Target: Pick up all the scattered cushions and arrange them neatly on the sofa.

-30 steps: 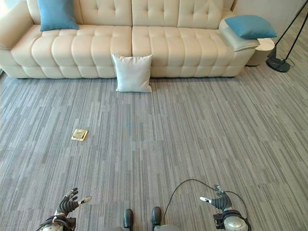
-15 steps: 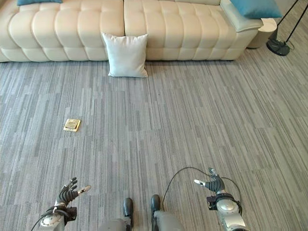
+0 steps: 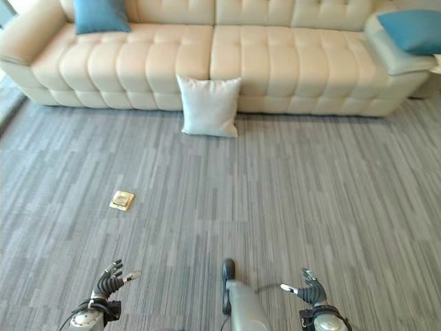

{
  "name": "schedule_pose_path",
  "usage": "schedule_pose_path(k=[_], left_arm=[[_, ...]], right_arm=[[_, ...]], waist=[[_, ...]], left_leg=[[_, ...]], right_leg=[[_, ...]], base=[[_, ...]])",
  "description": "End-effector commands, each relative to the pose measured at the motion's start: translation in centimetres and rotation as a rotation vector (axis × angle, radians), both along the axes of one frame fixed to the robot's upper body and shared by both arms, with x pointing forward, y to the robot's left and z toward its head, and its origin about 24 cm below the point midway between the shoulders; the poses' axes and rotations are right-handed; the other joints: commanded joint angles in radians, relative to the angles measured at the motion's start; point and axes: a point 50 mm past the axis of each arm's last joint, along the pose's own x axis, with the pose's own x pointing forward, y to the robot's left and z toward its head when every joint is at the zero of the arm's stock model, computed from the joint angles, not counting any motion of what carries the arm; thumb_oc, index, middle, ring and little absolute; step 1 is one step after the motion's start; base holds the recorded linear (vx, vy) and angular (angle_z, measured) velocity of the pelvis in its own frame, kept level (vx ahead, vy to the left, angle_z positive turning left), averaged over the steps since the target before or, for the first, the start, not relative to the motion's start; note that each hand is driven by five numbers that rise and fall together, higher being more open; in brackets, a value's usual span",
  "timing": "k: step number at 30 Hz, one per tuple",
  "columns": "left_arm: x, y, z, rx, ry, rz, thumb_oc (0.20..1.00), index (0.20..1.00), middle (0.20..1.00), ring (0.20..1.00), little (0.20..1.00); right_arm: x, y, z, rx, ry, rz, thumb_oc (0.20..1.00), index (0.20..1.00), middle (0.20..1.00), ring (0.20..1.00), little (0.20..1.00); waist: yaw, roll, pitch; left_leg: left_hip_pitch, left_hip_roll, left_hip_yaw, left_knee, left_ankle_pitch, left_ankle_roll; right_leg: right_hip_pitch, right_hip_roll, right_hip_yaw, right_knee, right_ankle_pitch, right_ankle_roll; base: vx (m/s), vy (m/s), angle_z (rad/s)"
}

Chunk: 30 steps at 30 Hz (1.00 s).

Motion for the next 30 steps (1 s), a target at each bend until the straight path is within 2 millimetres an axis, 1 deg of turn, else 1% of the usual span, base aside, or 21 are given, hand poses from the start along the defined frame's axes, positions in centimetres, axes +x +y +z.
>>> schedule_pose_path(k=[1,3,4,5,7,8,10,11,14,17,18,20,21,22,23,24,25,26,27,29,30], left_arm=[[2.9,1.0,2.4,0.060,-0.124,-0.066,1.000,1.000,1.000,1.000,1.000],[2.9,1.0,2.4,0.060,-0.124,-0.066,1.000,1.000,1.000,1.000,1.000],[3.1,0.8,2.6,0.068,-0.131,-0.088,1.000,1.000,1.000,1.000,1.000],[3.1,0.8,2.6,0.071,-0.131,-0.096,1.000,1.000,1.000,1.000,1.000],[2.8,0.9,2.7,0.082,-0.124,-0.100,1.000,1.000,1.000,1.000,1.000],[2.7,1.0,2.6,0.089,-0.120,-0.096,1.000,1.000,1.000,1.000,1.000],[2.4,0.9,2.4,0.086,-0.108,-0.093,1.000,1.000,1.000,1.000,1.000],[2.4,0.9,2.4,0.087,-0.108,-0.093,1.000,1.000,1.000,1.000,1.000],[1.9,1.0,2.0,0.093,-0.084,-0.086,1.000,1.000,1.000,1.000,1.000],[1.5,1.3,1.9,0.101,-0.068,-0.088,1.000,1.000,1.000,1.000,1.000],[1.4,1.4,1.9,0.107,-0.061,-0.093,1.000,1.000,1.000,1.000,1.000],[1.6,1.6,2.0,0.118,-0.063,-0.100,1.000,1.000,1.000,1.000,1.000],[1.7,1.7,2.1,0.123,-0.065,-0.106,1.000,1.000,1.000,1.000,1.000],[1.9,1.7,2.3,0.127,-0.068,-0.107,1.000,1.000,1.000,1.000,1.000],[1.9,1.7,2.3,0.127,-0.068,-0.107,1.000,1.000,1.000,1.000,1.000],[2.1,1.9,2.4,0.131,-0.076,-0.104,1.000,1.000,1.000,1.000,1.000],[2.8,2.2,3.0,0.145,-0.104,-0.087,1.000,1.000,1.000,1.000,1.000],[3.0,2.3,3.1,0.144,-0.109,-0.080,1.000,1.000,1.000,1.000,1.000],[3.1,2.1,3.1,0.140,-0.112,-0.084,1.000,1.000,1.000,1.000,1.000],[3.2,2.0,3.0,0.132,-0.113,-0.082,1.000,1.000,1.000,1.000,1.000],[3.4,1.9,3.1,0.130,-0.114,-0.085,1.000,1.000,1.000,1.000,1.000]], right_arm=[[2.9,-1.4,2.9,-0.069,-0.136,0.013,1.000,1.000,1.000,1.000,1.000],[2.9,-1.4,2.9,-0.069,-0.136,0.013,1.000,1.000,1.000,1.000,1.000],[3.1,-1.7,3.4,-0.078,-0.155,0.010,1.000,1.000,1.000,1.000,1.000],[3.1,-1.7,3.4,-0.080,-0.158,0.010,1.000,1.000,1.000,1.000,1.000],[2.8,-1.8,3.3,-0.080,-0.153,-0.001,1.000,1.000,1.000,1.000,1.000],[2.7,-1.8,3.2,-0.081,-0.152,-0.007,1.000,1.000,1.000,1.000,1.000],[2.4,-1.8,3.0,-0.086,-0.142,-0.021,1.000,1.000,1.000,1.000,1.000],[2.3,-1.8,3.0,-0.086,-0.142,-0.021,1.000,1.000,1.000,1.000,1.000],[1.8,-1.7,2.5,-0.085,-0.119,-0.026,1.000,1.000,1.000,1.000,1.000],[1.4,-1.4,2.1,-0.077,-0.099,-0.018,1.000,1.000,1.000,1.000,1.000],[1.1,-1.2,1.9,-0.068,-0.091,-0.018,1.000,1.000,1.000,1.000,1.000],[1.0,-0.6,1.5,-0.050,-0.080,-0.015,1.000,1.000,1.000,1.000,1.000],[1.0,-0.2,1.3,-0.032,-0.080,-0.011,1.000,1.000,1.000,1.000,1.000],[1.2,0.3,1.2,-0.022,-0.083,-0.002,1.000,1.000,1.000,1.000,1.000],[1.2,0.3,1.2,-0.022,-0.083,-0.002,1.000,1.000,1.000,1.000,1.000],[1.6,0.7,1.3,-0.016,-0.090,0.014,1.000,1.000,1.000,1.000,1.000],[2.8,1.7,1.7,-0.008,-0.121,0.044,1.000,1.000,1.000,1.000,1.000],[3.2,2.1,1.7,-0.003,-0.126,0.058,1.000,1.000,1.000,1.000,1.000],[3.5,2.3,1.9,-0.003,-0.134,0.067,1.000,1.000,1.000,1.000,1.000],[3.7,2.3,2.0,-0.002,-0.136,0.078,1.000,1.000,1.000,1.000,1.000],[3.7,2.3,2.1,-0.004,-0.140,0.082,1.000,1.000,1.000,1.000,1.000]], waist=[[0.004,-0.044,0.029],[0.005,-0.043,0.030],[0.020,-0.056,0.031],[0.028,-0.055,0.033],[0.042,-0.050,0.029],[0.049,-0.041,0.028],[0.063,-0.031,0.016],[0.063,-0.034,0.018],[0.077,-0.028,-0.001],[0.085,-0.032,-0.024],[0.087,-0.037,-0.036],[0.091,-0.064,-0.051],[0.091,-0.085,-0.056],[0.093,-0.092,-0.054],[0.095,-0.089,-0.056],[0.095,-0.094,-0.050],[0.096,-0.091,-0.028],[0.094,-0.082,-0.016],[0.088,-0.073,-0.012],[0.058,-0.055,0.010],[0.045,-0.052,0.018]], left_leg=[[0.028,0.019,0.164,-0.171,0.098,0.018],[0.028,0.020,0.165,-0.169,0.096,0.018],[-0.060,0.022,0.214,-0.271,0.061,0.028],[-0.073,0.018,0.221,-0.335,0.061,0.030],[-0.110,0.007,0.221,-0.497,0.126,0.011],[-0.133,0.002,0.214,-0.571,0.180,-0.002],[-0.169,0.005,0.209,-0.713,0.234,-0.011],[-0.161,0.000,0.210,-0.718,0.234,-0.010],[-0.193,0.011,0.206,-0.769,0.266,-0.014],[-0.188,0.006,0.193,-0.731,0.296,-0.006],[-0.196,0.000,0.188,-0.700,0.303,-0.001],[-0.194,-0.027,0.181,-0.646,0.271,0.020],[-0.182,-0.051,0.185,-0.622,0.238,0.038],[-0.163,-0.062,0.185,-0.613,0.209,0.056],[-0.165,-0.058,0.186,-0.613,0.210,0.055],[-0.142,-0.069,0.187,-0.612,0.182,0.074],[-0.090,-0.080,0.188,-0.605,0.127,0.108],[-0.049,-0.076,0.192,-0.612,0.106,0.118],[-0.017,-0.076,0.189,-0.622,0.094,0.120],[0.067,-0.088,0.169,-0.658,0.074,0.122],[0.096,-0.095,0.161,-0.666,0.060,0.120]], right_leg=[[0.132,-0.053,0.027,-0.102,-0.094,0.101],[0.133,-0.052,0.027,-0.102,-0.094,0.102],[0.196,-0.070,0.024,-0.126,-0.115,0.113],[0.220,-0.071,0.027,-0.130,-0.126,0.116],[0.276,-0.060,0.033,-0.143,-0.149,0.119],[0.305,-0.048,0.036,-0.148,-0.163,0.120],[0.371,-0.038,0.056,-0.153,-0.198,0.125],[0.376,-0.042,0.056,-0.153,-0.202,0.127],[0.439,-0.040,0.098,-0.143,-0.238,0.129],[0.498,-0.054,0.129,-0.119,-0.267,0.139],[0.500,-0.066,0.139,-0.094,-0.252,0.145],[0.481,-0.101,0.159,-0.017,-0.182,0.170],[0.471,-0.123,0.169,0.042,-0.111,0.194],[0.434,-0.137,0.177,0.124,-0.054,0.204],[0.430,-0.134,0.179,0.123,-0.051,0.203],[0.384,-0.140,0.195,0.215,0.017,0.207],[0.306,-0.166,0.176,0.343,0.091,0.216],[0.250,-0.182,0.146,0.384,0.082,0.204],[0.210,-0.176,0.127,0.377,0.057,0.188],[0.101,-0.112,0.088,0.362,-0.041,0.173],[0.088,-0.108,0.054,0.311,-0.069,0.177]], base=[[0.46,-0.199,-0.54],[0.27,-0.059,-0.45],[0.39,-0.032,-0.31],[0.54,-0.039,-0.07],[0.42,0.010,-0.05],[0.47,0.028,-0.38],[0.54,0.066,-0.41],[0.47,0.089,-0.37],[0.47,0.135,-0.29],[0.58,0.210,-0.22],[0.56,0.225,-0.26],[0.54,0.244,0.00],[0.47,0.242,0.11],[0.30,0.161,0.08],[0.21,0.143,0.03],[0.35,0.238,-0.04],[0.49,0.327,-0.09],[0.50,0.302,-0.19],[0.42,0.215,-0.15],[0.46,0.169,0.00],[0.46,0.107,0.27]])
